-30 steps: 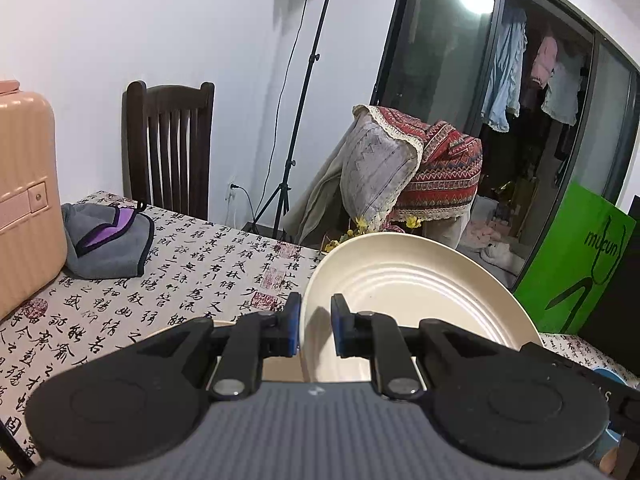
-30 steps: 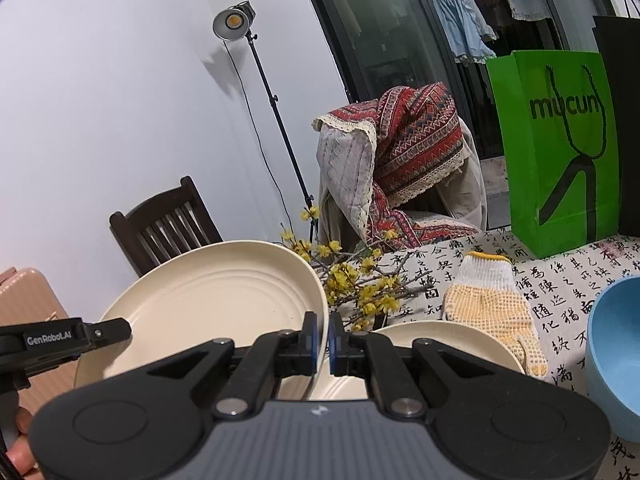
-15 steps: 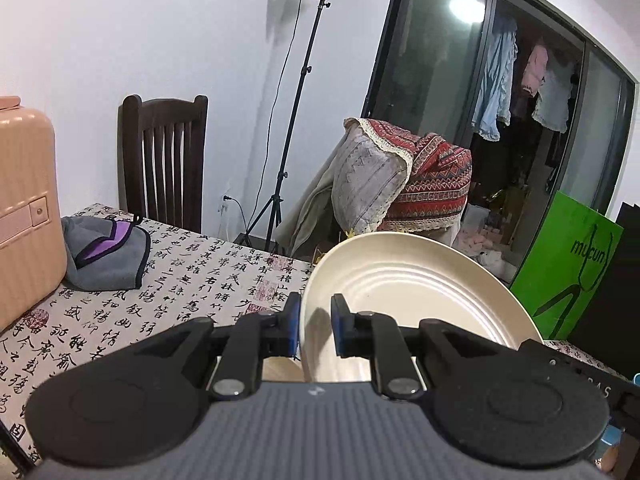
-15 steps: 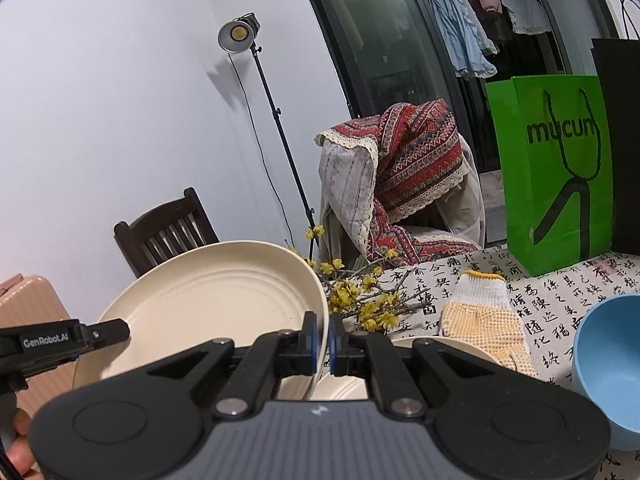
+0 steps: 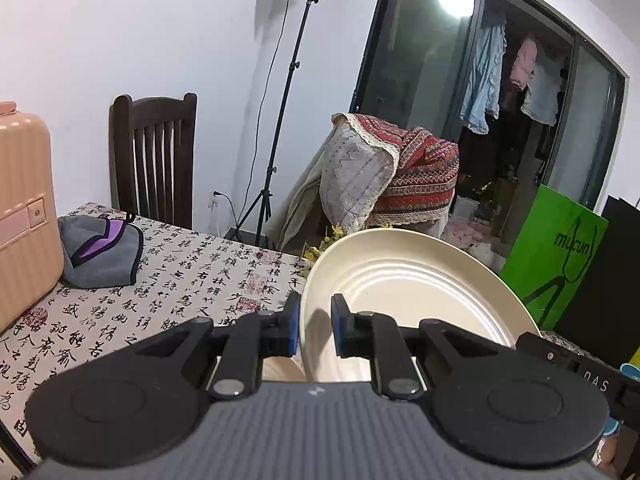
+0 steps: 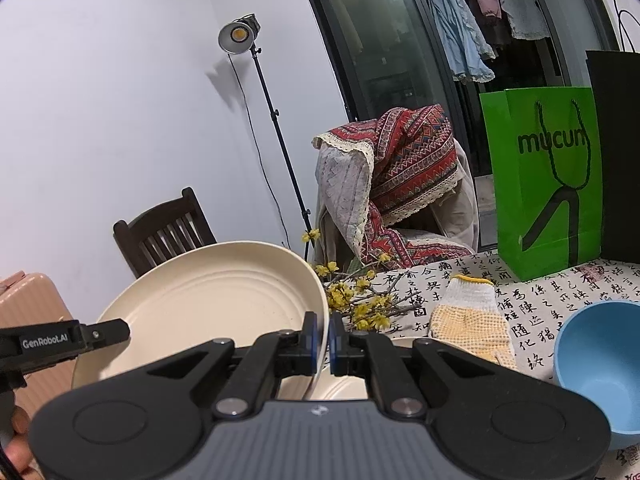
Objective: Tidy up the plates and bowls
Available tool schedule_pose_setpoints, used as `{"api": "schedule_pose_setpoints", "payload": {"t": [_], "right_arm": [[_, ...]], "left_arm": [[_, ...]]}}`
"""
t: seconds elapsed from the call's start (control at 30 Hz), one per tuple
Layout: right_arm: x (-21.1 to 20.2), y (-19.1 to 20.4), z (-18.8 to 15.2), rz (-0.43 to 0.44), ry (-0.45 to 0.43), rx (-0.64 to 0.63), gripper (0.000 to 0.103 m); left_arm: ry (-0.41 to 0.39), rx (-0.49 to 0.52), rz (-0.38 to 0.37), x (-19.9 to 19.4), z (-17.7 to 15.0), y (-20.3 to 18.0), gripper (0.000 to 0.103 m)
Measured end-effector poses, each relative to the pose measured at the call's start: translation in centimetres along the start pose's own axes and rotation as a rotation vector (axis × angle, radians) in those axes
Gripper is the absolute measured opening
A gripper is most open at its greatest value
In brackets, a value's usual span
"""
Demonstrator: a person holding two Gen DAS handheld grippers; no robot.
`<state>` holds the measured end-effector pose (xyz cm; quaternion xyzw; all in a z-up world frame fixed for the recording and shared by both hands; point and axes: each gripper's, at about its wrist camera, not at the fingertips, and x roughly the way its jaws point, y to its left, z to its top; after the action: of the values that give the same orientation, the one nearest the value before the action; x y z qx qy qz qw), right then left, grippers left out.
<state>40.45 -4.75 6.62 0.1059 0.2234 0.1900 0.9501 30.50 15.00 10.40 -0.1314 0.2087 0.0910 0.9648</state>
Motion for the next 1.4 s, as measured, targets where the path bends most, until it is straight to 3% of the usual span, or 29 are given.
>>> {"api": "schedule_pose_setpoints", "payload": {"t": [0.53,1.4], "right_arm": [[-3.7,0.2,-0.8,-0.023,-0.01,0.015,0.006],[-8.6,0.7,-1.7,-0.04,-0.026,0.027,0.006]], "left_arm": [[0.002,0.061,-0.013,-3.5,-1.0,-0.6,0.016],[-0.023,0.076,-0.032,-8.0,-2.4,-1.1,0.016]]}}
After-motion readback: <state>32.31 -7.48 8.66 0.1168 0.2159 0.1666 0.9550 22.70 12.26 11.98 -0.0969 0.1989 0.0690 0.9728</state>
